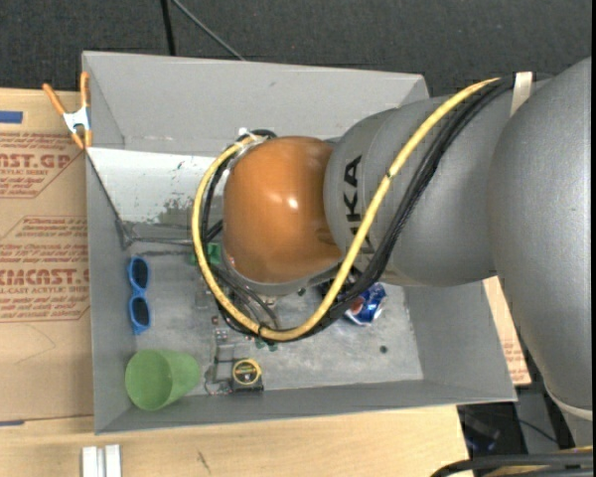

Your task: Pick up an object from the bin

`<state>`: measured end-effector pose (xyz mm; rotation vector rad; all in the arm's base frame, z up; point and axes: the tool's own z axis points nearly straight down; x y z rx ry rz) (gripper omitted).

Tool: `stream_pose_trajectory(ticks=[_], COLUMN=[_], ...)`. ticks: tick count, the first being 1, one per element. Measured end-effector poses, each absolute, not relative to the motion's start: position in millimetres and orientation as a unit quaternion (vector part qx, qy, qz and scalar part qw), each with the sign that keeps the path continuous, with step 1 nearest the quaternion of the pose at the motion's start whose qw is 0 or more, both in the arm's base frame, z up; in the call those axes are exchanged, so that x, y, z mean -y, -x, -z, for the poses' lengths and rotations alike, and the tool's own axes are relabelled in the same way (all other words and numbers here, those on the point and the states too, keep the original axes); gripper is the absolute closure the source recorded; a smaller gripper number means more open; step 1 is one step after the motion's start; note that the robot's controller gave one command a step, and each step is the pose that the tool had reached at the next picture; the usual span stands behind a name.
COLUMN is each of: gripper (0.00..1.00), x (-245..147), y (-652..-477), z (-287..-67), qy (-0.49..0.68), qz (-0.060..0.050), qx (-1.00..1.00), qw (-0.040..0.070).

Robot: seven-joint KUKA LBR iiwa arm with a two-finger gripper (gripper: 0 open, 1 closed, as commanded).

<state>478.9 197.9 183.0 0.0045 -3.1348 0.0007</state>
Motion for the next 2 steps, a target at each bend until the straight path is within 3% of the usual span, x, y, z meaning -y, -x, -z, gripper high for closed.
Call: stream_pose_trajectory(ticks=[1, 2], gripper=[0.0, 0.0], x=[-232, -249], y=[-487.7, -486.2], z=[-70, -100], qy=[-0.166, -0.308], qz=[-0.002, 0.001], qx=[0.986, 0.951], qw=[-0.002, -0.002])
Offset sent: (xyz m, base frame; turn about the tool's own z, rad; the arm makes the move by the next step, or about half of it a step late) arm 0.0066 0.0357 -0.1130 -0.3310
